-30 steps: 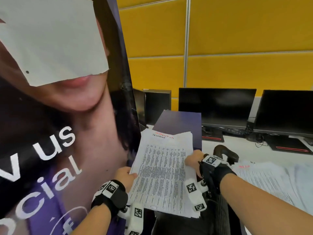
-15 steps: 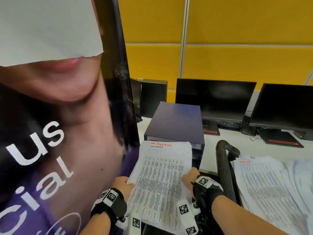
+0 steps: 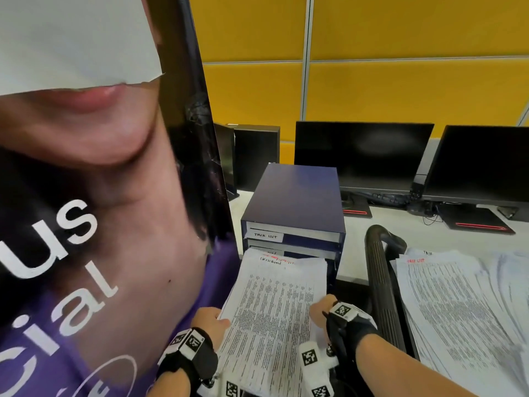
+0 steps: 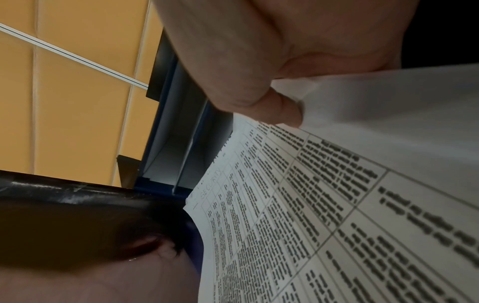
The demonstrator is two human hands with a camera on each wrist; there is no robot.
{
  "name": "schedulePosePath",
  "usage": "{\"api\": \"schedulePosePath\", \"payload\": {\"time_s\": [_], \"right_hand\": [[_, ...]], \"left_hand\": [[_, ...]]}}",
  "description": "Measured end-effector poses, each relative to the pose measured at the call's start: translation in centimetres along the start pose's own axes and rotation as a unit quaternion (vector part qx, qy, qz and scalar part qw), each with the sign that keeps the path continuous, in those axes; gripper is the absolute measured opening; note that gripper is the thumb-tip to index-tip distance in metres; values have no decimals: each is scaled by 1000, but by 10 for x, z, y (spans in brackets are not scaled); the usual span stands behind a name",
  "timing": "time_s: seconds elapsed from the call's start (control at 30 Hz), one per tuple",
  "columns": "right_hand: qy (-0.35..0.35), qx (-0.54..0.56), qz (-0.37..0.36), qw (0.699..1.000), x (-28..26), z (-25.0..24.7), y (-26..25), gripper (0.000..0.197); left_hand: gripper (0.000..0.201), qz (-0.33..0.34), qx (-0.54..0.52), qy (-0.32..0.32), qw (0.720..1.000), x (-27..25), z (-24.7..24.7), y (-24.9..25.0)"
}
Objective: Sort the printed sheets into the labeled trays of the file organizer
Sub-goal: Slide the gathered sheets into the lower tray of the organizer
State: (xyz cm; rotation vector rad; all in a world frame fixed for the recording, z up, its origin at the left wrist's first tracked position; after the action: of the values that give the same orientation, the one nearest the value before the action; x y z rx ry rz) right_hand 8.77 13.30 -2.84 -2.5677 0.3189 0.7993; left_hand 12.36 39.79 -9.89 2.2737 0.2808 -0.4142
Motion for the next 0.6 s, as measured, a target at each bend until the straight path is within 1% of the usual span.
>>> {"api": "schedulePosePath", "payload": {"time_s": [0.07, 0.17, 0.2, 0.27, 0.33, 0.43, 0.5, 0.57, 0.6], "right_hand": [[-16, -23, -11, 1000, 7, 12, 2, 31], [0, 6, 4, 1000, 18, 17, 6, 32], [3, 13, 12, 1000, 20, 18, 7, 32], [-18, -4, 19, 1000, 20, 25, 9, 32], [-38, 4, 51, 998, 24, 37, 12, 34], [-30, 38, 66, 997, 27, 44, 12, 35], [-25, 101, 68, 992, 32, 48, 10, 35], [23, 203, 75, 976, 50, 51, 15, 37], [41, 242, 91, 965, 54, 52, 17, 37]], "left_hand": [[15, -7, 1, -9, 1000, -1, 3, -7], [18, -10, 1, -14, 1000, 2, 9, -9], [19, -9, 0, -15, 1000, 4, 11, -10], [24, -12, -10, -20, 1000, 8, 18, -15], [28, -27, -15, -27, 999, 10, 25, -24], [30, -39, -12, -33, 999, 12, 32, -36], [28, -38, -9, -37, 999, 14, 32, -40], [21, -32, -21, -40, 998, 17, 31, -43], [17, -27, -28, -42, 998, 19, 31, -43]]}}
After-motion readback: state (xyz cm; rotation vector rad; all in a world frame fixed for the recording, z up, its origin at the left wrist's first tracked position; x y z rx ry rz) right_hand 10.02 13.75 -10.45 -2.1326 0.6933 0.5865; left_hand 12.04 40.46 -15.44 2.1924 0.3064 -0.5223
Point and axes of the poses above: each hand's wrist, its own x-axis towards the middle knuckle, its own z-axis out of the palm, y = z × x, the point moved 5 cm from there along x, towards the middle knuckle, and after that the axes turned 4 degrees about -y, right-handed, at the moved point
